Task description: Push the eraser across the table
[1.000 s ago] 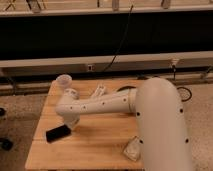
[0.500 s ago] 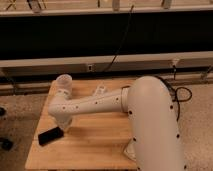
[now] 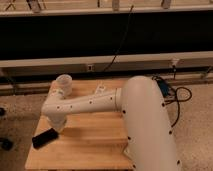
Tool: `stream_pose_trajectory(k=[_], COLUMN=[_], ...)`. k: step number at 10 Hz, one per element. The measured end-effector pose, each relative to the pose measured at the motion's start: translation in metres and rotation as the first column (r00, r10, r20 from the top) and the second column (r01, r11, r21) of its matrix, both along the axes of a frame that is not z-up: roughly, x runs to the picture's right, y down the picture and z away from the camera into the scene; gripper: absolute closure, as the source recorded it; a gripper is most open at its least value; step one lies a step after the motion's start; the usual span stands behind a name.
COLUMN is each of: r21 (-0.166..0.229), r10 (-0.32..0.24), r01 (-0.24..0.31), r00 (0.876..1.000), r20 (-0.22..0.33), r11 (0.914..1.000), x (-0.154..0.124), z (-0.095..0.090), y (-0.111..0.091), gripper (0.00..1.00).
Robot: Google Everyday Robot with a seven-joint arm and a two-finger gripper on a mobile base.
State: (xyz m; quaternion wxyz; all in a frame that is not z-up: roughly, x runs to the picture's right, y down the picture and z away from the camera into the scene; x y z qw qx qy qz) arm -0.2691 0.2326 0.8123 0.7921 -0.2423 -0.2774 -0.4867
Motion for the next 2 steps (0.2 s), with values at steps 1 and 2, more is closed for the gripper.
stream_pose_trajectory(k=[1, 2], r21=[0.001, 0.006], r10=[-0.003, -0.012], r01=[0.003, 0.012], r00=[1.000, 1.000], r20=[0.007, 0.008], r11=[1.0000, 0.9999], x=[-0.0032, -0.0044], z=[-0.0008, -0.0002], y=[0.0007, -0.0009], gripper=[0.99, 0.99])
